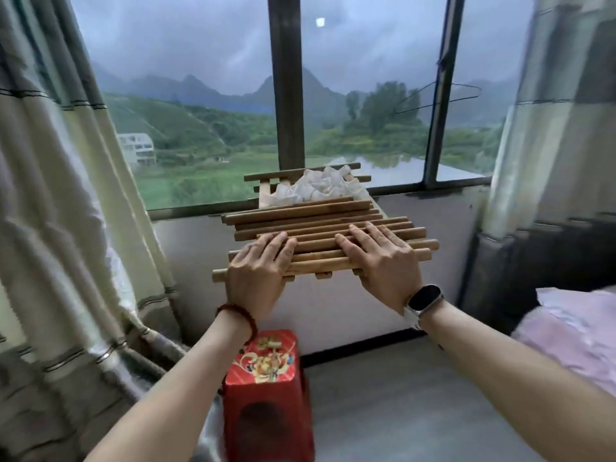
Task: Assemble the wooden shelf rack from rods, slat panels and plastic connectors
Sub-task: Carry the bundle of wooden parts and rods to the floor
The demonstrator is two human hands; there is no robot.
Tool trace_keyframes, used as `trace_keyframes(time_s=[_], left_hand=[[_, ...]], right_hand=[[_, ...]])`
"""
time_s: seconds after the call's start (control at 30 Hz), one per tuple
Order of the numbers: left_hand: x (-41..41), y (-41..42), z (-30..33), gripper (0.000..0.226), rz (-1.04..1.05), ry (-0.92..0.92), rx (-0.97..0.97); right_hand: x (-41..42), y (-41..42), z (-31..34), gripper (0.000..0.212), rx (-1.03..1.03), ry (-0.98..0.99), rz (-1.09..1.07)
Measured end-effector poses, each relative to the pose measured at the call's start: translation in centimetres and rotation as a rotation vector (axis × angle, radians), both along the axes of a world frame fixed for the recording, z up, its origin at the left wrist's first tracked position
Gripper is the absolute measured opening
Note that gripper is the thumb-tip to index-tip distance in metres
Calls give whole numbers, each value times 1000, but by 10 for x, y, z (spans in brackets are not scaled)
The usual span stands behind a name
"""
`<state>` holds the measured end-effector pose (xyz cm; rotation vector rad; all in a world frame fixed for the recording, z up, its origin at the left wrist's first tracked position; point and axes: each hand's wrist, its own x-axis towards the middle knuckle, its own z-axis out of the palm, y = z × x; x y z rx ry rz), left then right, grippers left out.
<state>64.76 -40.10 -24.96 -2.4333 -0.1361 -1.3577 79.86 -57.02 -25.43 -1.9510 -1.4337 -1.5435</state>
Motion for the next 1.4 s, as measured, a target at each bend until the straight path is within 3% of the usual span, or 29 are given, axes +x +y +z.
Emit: trace_keyframes(time_s=[0.33,0.77,1.0,1.1,1.4], left_hand=[[211,8,-45,49,-342,2,-47],[427,28,-130,43,-493,42,-57],[539,19,-258,33,-492,9,-27],[579,21,-328,33,-482,13,-10],[641,30,-589,40,-487,109,-57]], right_hand=[[150,-32,-40,57,-26,38,-300],[331,-22,-123,59,-40,154,-430],[446,-31,-257,45,-20,138,-421],[484,-28,-328,49,-4,130,-430],[548,-19,-592,60,-62,187,-453]])
